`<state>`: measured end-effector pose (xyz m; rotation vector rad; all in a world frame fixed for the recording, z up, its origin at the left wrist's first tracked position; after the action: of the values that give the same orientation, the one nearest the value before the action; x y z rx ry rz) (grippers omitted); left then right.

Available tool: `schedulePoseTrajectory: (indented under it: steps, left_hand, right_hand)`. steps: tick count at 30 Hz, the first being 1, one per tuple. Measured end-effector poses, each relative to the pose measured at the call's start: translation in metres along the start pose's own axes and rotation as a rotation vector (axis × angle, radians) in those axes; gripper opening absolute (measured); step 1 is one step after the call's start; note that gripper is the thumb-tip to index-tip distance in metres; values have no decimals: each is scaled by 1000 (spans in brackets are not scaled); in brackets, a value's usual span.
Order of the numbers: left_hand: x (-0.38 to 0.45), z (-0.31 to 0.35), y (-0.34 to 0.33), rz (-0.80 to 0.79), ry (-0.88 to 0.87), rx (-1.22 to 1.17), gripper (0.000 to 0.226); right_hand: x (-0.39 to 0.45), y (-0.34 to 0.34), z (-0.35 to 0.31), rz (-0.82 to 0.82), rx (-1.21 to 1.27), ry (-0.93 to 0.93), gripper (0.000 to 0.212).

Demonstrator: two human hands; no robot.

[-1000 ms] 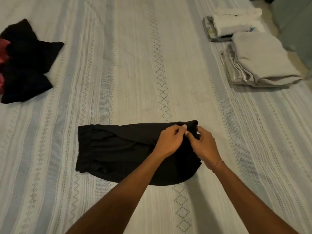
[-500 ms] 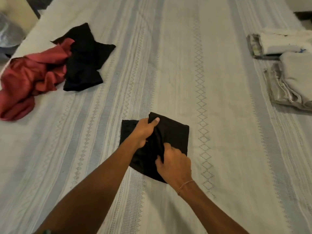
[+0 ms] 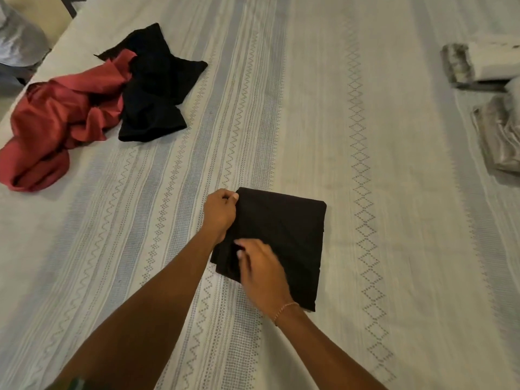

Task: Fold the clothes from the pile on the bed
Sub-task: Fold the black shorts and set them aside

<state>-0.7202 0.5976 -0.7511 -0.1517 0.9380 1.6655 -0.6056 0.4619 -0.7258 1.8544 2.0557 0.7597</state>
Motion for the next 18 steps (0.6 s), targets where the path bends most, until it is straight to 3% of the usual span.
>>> schedulePoseTrajectory:
  steps: [2, 4, 7, 8, 10, 15, 18]
  left_hand:
    - [-1, -3, 2, 21, 14, -45, 16]
    - [-1, -6, 1, 26, 4, -33, 22]
    - [-5, -7, -7, 52, -9, 101, 45]
    - [-4, -8, -12, 54, 0, 172, 45]
    - [-5, -8, -17, 78, -4, 280, 46]
    - [-17, -4, 0, 238, -201, 156, 37]
    - [-19, -13, 11, 387, -173, 435, 47]
  right_hand:
    - [-8, 40, 19, 310, -182, -71, 21]
    - [-13, 78, 49, 480, -289, -265, 29]
    - [-13, 94, 110, 407, 24, -702, 49]
    - [-10, 93, 122, 351, 101, -760, 51]
    - [-3, 92, 133, 276, 143, -763, 50]
    - [6, 93, 132, 345, 241, -698, 42]
    - [9, 85, 123, 345, 199, -631, 44]
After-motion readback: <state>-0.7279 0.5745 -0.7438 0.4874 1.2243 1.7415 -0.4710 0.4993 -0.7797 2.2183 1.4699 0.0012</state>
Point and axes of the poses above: each hand's wrist, its own x-axis towards the middle knuckle, its own y-axis out of the back of the hand, z = x × y, the point moved 7 cm from there along x, towards the middle knuckle, and after that the axes turned 12 degrees about y, right-handed, at the moved point
